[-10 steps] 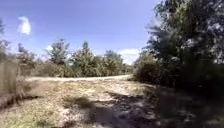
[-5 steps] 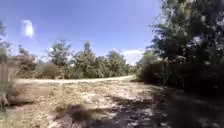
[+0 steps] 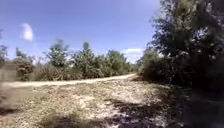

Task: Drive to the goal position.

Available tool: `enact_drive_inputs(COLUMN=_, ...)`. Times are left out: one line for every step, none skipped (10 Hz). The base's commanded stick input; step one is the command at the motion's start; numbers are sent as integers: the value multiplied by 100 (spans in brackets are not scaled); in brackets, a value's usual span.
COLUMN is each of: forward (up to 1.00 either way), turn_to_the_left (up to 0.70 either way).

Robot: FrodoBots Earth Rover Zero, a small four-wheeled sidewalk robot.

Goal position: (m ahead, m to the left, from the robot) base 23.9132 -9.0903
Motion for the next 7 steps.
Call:
enact_drive_inputs(forward=70, turn_to_the_left=0)
enact_drive_inputs(forward=70, turn_to_the_left=0)
enact_drive_inputs(forward=70, turn_to_the_left=0)
enact_drive_inputs(forward=70, turn_to_the_left=0)
enact_drive_inputs(forward=70, turn_to_the_left=0)
enact_drive_inputs(forward=70, turn_to_the_left=0)
enact_drive_inputs(forward=70, turn_to_the_left=0)
